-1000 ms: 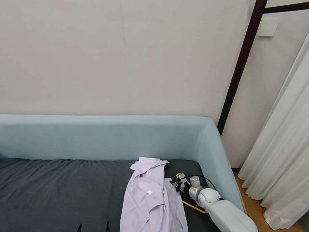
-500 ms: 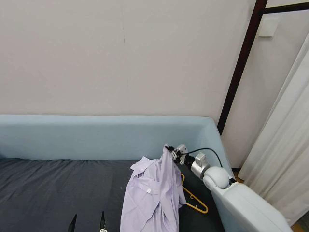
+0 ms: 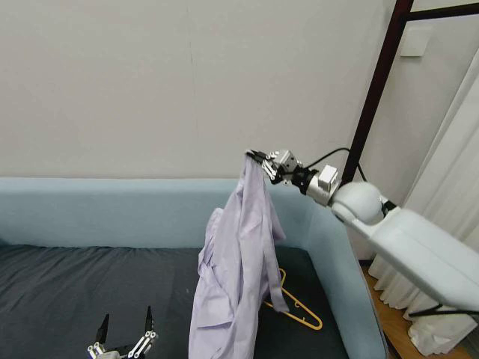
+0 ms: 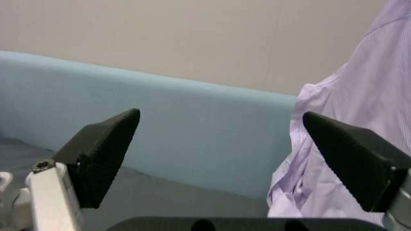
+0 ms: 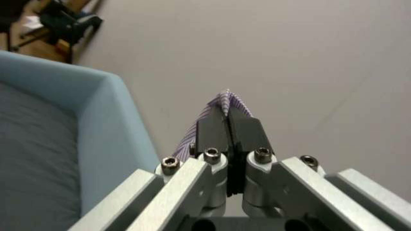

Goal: Pick up the clothes from the sofa and hang them on the clothes hanger.

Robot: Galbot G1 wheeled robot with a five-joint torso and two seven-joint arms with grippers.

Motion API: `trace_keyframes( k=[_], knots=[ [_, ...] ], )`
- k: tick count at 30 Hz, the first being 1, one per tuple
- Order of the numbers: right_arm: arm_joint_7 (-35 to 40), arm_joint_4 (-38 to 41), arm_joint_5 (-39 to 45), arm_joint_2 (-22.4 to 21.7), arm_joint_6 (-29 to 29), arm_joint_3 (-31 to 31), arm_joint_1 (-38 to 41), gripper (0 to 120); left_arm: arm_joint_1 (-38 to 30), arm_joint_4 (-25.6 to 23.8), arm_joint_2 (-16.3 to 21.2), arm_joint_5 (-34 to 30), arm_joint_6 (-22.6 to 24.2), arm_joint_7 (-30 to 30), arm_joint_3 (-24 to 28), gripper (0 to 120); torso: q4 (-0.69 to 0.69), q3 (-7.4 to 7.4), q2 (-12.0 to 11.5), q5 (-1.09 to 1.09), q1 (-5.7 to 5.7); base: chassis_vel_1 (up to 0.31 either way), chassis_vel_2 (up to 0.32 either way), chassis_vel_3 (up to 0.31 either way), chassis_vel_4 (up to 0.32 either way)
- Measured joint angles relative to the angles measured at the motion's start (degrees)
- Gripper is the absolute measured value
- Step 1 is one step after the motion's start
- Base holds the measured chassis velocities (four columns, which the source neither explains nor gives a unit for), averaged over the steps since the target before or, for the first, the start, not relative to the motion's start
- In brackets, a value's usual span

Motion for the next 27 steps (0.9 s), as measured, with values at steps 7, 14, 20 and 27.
trace_keyframes(
  k=[7, 14, 20, 27],
  knots=[
    [-2.5, 4.8, -1.2, -6.5, 3.2, 0.8, -9.0, 0, -3.5, 0.1, 8.6, -9.7, 1.1, 5.3, -0.3, 100, -0.08, 0.02, 0.0, 0.08, 0.00, 0.000, 0.000, 0.000, 0.000],
    [-3.6, 7.0, 0.0, -9.9, 4.5, 4.9, -14.3, 0, -14.9, 5.0, 25.9, -28.1, 4.0, 17.9, 2.3, 100, -0.12, 0.01, 0.0, 0.04, 0.01, 0.000, 0.000, 0.000, 0.000],
    [-4.3, 5.0, 1.4, -6.9, 4.8, 3.8, -12.6, 0, -21.8, 11.5, 34.3, -38.9, 5.8, 23.7, 4.5, 100, 0.04, 0.02, 0.0, 0.02, 0.01, 0.000, 0.000, 0.000, 0.000],
    [-4.4, 6.1, 3.1, -6.5, 4.6, 3.9, -13.4, 0, -34.3, 21.6, 36.3, -44.2, 7.9, 29.8, 13.9, 100, -0.07, 0.02, 0.0, 0.02, 0.01, 0.000, 0.000, 0.000, 0.000]
  ],
)
